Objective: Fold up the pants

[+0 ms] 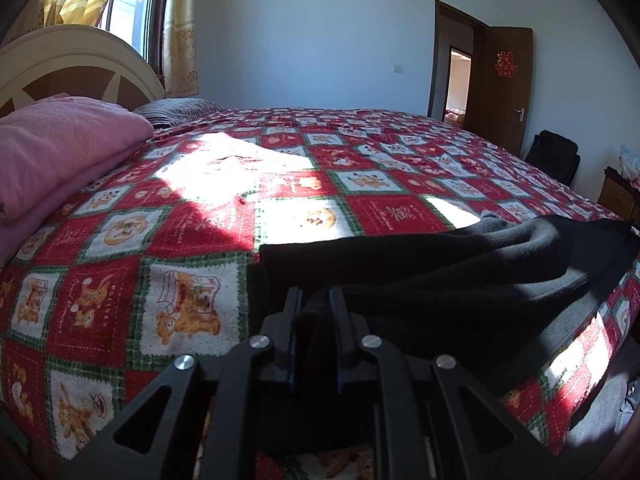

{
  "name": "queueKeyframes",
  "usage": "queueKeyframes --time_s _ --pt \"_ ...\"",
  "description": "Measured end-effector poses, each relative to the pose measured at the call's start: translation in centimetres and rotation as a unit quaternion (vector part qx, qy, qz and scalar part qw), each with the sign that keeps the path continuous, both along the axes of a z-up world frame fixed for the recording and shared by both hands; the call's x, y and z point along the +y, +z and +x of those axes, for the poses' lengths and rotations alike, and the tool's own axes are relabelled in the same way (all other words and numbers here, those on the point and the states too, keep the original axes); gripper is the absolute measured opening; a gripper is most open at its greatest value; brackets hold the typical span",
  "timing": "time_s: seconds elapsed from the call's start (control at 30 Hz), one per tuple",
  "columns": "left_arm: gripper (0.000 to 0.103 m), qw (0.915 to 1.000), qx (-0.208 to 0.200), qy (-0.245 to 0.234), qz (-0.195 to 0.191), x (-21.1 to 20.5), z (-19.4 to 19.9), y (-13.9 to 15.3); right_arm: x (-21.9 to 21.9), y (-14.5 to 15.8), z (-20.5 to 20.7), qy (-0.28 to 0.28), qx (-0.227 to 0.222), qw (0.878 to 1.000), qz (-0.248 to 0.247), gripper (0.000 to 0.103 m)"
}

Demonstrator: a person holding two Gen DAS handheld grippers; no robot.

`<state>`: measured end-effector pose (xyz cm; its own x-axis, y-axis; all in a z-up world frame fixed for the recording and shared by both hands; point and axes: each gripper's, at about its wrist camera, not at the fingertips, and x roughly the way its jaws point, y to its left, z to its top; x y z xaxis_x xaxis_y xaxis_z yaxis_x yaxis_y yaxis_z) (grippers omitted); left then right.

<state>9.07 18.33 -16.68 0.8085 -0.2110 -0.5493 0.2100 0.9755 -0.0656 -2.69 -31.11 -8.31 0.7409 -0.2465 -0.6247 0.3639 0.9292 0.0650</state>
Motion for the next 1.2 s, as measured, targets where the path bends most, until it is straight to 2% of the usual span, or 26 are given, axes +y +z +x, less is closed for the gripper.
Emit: queueKeyframes --time_s 0.07,0.2,0.27,0.33,0.43,0.57,0.63,0.7,0.8,0.83,1.07,1.2 --pt "0.017 1.0000 -0.002 0.002 0.006 -0.2 -0.2 0.0 3.9 0.3 2.1 0.056 -0.005 0.998 -0.010 0.071" --pt "0.017 0.9999 -0.005 0.011 0.005 -0.3 -0.4 -0.2 12.8 -1.5 6.7 0.163 0.038 0.984 -0.062 0.071" --pt "0.017 0.9998 -0.004 0.017 0.000 -0.2 -0.4 -0.2 17.5 -3.2 8.4 0.222 0.058 0.970 -0.082 0.068" --pt "0.017 0.9998 -0.004 0.021 -0.003 -0.3 -0.4 -0.2 21.8 -5.2 9.9 0.279 0.079 0.952 -0.102 0.056" --pt "0.017 0.9998 -0.003 0.021 -0.005 -0.3 -0.3 -0.2 26.2 -7.3 11.0 0.328 0.090 0.933 -0.117 0.056" --pt "0.017 0.9998 -0.003 0.018 -0.005 -0.3 -0.2 -0.2 28.7 -8.8 12.1 0.341 0.090 0.923 -0.156 0.055" --pt "0.017 0.9999 -0.005 0.015 -0.002 -0.3 -0.2 -0.1 29.1 -9.3 12.3 0.339 0.093 0.920 -0.171 0.038" --pt "0.017 0.9999 -0.007 0.012 0.004 -0.5 -0.1 -0.2 29.0 -9.3 12.4 0.337 0.091 0.921 -0.173 0.029" --pt "0.015 0.9999 -0.010 0.006 0.008 -0.6 0.0 -0.1 28.9 -8.9 12.9 0.334 0.091 0.923 -0.168 0.007" --pt "0.014 0.9998 -0.014 0.003 0.013 -0.7 0.0 0.0 28.9 -8.6 12.8 0.335 0.089 0.923 -0.166 0.004" --pt "0.013 0.9988 -0.041 -0.025 0.008 -0.5 -1.9 1.4 28.1 -5.5 10.5 0.350 0.065 0.924 -0.142 0.003" --pt "0.013 0.9988 -0.022 -0.037 0.023 -0.8 -2.8 -0.2 28.3 -7.4 9.6 0.356 0.087 0.919 -0.147 0.003"
